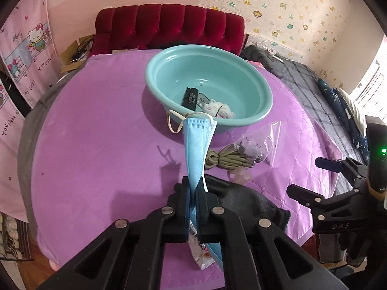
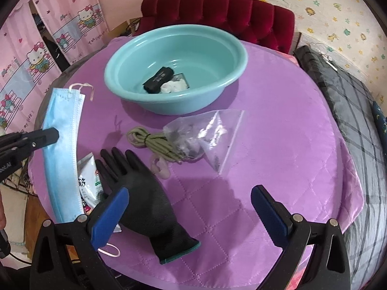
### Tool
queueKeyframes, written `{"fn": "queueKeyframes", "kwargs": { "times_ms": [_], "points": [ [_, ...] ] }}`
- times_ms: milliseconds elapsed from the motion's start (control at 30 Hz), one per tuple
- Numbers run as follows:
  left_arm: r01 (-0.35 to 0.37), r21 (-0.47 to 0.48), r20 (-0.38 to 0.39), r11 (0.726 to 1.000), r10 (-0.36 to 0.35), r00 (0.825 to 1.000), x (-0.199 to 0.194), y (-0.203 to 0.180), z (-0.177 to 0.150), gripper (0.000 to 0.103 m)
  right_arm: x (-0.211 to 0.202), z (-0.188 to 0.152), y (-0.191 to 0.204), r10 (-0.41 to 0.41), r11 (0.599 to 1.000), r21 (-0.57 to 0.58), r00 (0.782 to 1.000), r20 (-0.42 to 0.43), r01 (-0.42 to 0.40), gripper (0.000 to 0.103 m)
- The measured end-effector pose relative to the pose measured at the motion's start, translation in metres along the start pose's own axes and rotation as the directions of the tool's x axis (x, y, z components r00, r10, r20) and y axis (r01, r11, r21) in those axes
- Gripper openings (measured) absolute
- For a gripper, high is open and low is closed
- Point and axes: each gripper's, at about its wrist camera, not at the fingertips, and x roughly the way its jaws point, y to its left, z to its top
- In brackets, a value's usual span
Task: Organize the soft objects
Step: 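Grasp the black glove cuff with the right tool while the left tool holds the mask up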
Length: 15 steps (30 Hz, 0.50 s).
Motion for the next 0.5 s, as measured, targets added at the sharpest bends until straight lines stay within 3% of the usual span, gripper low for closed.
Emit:
{"fn": "queueKeyframes", "kwargs": {
  "times_ms": [500],
  "points": [
    [-0.093, -0.036, 0.008, 0.995, 0.094, 0.996, -0.020, 0.017, -0.025, 0.003, 0.047, -0.010, 0.028, 0.058, 0.990, -0.122, 0.988, -0.143, -0.076, 0.103]
  ]
}}
